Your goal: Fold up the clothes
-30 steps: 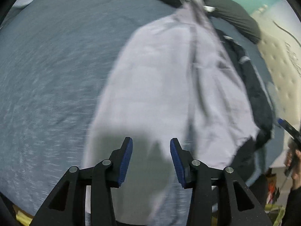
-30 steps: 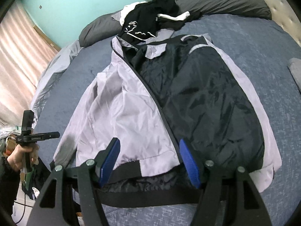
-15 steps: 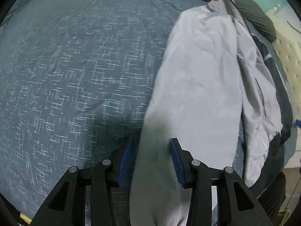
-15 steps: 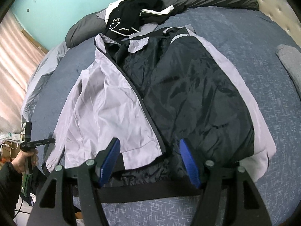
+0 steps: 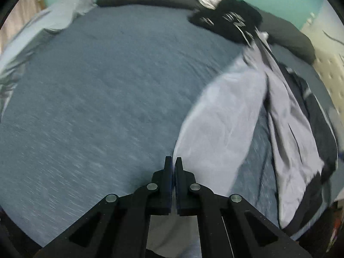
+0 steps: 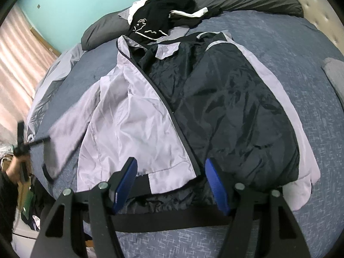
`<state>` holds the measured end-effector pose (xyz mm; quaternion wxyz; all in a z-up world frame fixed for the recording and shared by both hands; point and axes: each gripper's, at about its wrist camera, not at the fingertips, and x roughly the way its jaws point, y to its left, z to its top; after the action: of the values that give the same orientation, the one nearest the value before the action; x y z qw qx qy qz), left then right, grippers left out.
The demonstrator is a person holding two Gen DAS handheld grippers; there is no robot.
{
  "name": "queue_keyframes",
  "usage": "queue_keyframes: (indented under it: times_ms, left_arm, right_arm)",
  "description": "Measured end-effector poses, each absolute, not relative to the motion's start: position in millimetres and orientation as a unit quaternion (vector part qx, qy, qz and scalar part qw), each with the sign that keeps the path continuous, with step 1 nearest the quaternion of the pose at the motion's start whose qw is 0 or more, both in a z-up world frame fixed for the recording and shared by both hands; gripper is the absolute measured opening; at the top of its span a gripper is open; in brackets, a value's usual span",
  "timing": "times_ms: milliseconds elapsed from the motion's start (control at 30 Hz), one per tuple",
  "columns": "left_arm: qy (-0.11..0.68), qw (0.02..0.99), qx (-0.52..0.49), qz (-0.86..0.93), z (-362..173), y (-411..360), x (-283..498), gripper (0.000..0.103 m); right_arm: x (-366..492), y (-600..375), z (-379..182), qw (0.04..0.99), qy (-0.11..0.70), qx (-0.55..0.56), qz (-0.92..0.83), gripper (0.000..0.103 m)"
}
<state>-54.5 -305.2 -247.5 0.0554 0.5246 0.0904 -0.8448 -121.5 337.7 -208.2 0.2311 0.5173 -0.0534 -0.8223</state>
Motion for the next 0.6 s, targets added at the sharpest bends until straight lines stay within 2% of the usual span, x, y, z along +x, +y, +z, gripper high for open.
queue_keyframes:
  times_ms: [333,433,567,600]
  left_arm:
    - [0.082,0.106,0.516,-0.846,-221,-377,-104,0.001]
    - [0.09,0.124,0.524,-0.838,-231,-400,-116,0.002]
    - [0.113,0.15,0.542,-0.819,-255,-420,-134,0.007]
    - [0.116,0.156,0.54,-0.819,-257,-422,-134,0.011]
  right_arm:
    - [-134,338,-219,0.208,-0.051,0.521,-0.826,0.067]
    - [-139,343,-221,0.196,-0.052,0.52,-0.83,0.067]
    - [-146,349,-222,0.177,-0.049,0.518,-0.835,0.067]
    - [-147,351,-223,0.174,-0.049,0.519,-0.835,0.067]
